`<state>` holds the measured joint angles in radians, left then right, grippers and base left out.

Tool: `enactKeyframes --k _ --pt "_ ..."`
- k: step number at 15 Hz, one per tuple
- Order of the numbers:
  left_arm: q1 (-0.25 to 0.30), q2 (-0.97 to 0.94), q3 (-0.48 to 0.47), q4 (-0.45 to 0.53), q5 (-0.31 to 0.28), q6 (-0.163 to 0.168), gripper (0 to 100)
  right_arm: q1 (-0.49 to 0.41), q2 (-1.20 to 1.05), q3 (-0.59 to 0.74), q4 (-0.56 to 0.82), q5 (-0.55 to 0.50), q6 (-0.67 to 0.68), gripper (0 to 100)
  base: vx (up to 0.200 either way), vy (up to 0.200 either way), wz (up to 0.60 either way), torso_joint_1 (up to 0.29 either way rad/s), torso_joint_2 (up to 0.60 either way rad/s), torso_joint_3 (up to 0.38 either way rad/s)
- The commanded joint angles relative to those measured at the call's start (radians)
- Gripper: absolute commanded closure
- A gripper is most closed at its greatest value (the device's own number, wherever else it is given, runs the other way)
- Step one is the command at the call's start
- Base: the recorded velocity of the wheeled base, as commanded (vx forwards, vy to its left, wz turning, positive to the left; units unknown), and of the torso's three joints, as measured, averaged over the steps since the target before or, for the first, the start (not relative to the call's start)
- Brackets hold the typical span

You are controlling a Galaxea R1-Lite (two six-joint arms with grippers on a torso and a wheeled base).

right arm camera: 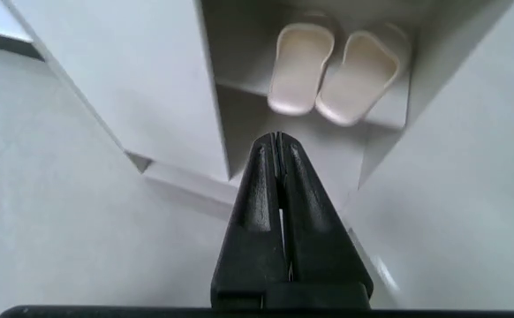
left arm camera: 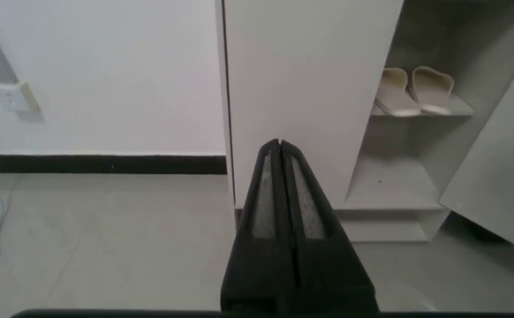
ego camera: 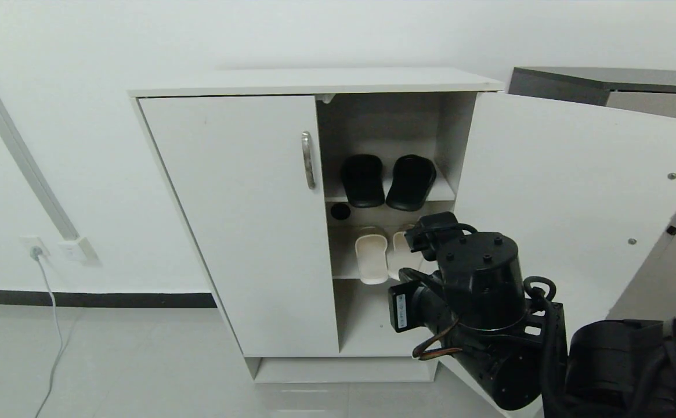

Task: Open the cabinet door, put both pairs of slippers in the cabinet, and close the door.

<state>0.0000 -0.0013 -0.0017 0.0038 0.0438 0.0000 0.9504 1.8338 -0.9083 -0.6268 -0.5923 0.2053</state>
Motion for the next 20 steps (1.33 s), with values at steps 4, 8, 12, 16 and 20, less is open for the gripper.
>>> enactKeyframes --k 4,8,12,16,20 --pt "0.000 0.001 0.000 0.001 0.001 0.000 100 -0.024 0.025 0.012 -0.014 0.002 0.002 100 -0.100 0.000 0.00 0.001 0.00 0.002" --pt "0.000 0.001 0.000 0.001 0.001 0.002 100 -0.044 0.024 0.043 -0.022 0.042 -0.003 100 0.000 0.000 0.00 0.000 0.00 0.000" --pt "0.000 0.001 0.000 0.001 0.001 0.002 100 -0.044 0.024 0.062 -0.054 0.045 -0.009 100 0.000 0.000 0.00 0.000 0.00 0.000" --pt "0.000 0.001 0.000 0.001 0.001 0.002 100 -0.044 0.027 0.081 -0.103 0.045 -0.027 100 0.000 0.000 0.00 0.000 0.00 0.000" --pt "0.000 0.001 0.000 0.001 0.001 0.002 100 -0.044 0.039 0.085 -0.116 0.045 -0.029 100 0.000 0.000 0.00 0.000 0.00 0.000"
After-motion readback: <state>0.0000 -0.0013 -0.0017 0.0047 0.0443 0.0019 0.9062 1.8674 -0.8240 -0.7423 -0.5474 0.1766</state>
